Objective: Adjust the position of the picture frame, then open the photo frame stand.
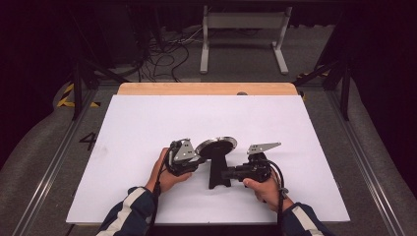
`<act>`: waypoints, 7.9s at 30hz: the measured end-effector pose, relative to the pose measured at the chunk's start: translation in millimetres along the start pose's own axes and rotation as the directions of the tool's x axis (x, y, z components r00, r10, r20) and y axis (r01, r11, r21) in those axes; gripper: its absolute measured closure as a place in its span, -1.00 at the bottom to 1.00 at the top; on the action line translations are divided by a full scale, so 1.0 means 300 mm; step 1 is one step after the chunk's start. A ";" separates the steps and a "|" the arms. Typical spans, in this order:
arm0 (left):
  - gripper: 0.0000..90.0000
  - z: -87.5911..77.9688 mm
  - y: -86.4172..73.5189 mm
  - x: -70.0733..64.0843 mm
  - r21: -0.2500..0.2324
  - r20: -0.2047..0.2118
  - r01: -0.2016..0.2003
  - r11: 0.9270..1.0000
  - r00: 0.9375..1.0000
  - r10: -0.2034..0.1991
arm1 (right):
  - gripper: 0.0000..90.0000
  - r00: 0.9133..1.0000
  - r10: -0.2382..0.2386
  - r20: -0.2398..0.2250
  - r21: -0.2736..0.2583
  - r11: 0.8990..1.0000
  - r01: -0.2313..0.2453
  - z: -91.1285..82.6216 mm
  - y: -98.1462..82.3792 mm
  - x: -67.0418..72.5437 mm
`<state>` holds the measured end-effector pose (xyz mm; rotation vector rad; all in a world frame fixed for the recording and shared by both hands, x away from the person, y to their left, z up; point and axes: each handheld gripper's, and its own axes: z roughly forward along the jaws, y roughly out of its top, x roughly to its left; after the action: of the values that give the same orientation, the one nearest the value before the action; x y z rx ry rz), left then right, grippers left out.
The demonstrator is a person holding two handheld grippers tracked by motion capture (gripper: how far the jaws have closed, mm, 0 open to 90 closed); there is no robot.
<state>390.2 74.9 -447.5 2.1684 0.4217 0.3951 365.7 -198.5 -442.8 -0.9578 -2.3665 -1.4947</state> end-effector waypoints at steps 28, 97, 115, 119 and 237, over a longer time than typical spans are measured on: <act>0.70 0.012 -0.005 -0.024 0.045 -0.077 -0.044 0.998 0.996 0.047 | 0.63 0.993 -0.056 0.106 0.045 0.998 0.052 0.012 -0.027 0.020; 0.79 -0.004 -0.022 -0.023 0.031 -0.068 -0.023 0.999 0.997 0.026 | 1.00 0.815 -0.327 0.478 0.149 0.945 0.292 0.220 -0.072 0.261; 0.75 -0.004 -0.024 -0.022 0.015 -0.050 -0.012 1.000 0.999 0.012 | 1.00 0.828 -0.294 0.477 0.133 0.956 0.263 0.188 -0.075 0.237; 0.69 -0.008 -0.023 -0.021 -0.003 -0.040 -0.004 1.000 0.999 0.004 | 1.00 0.831 -0.287 0.477 0.140 0.958 0.250 0.184 -0.082 0.225; -0.14 -0.333 -0.215 -0.046 -0.004 -0.164 0.131 0.991 0.978 -0.130 | 0.47 0.870 -0.186 0.457 -0.050 0.971 0.234 0.017 -0.032 0.141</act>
<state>325.4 175.7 -444.3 2.1081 0.6540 0.5016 328.1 -179.0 -432.6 -1.2182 -2.8188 -1.6315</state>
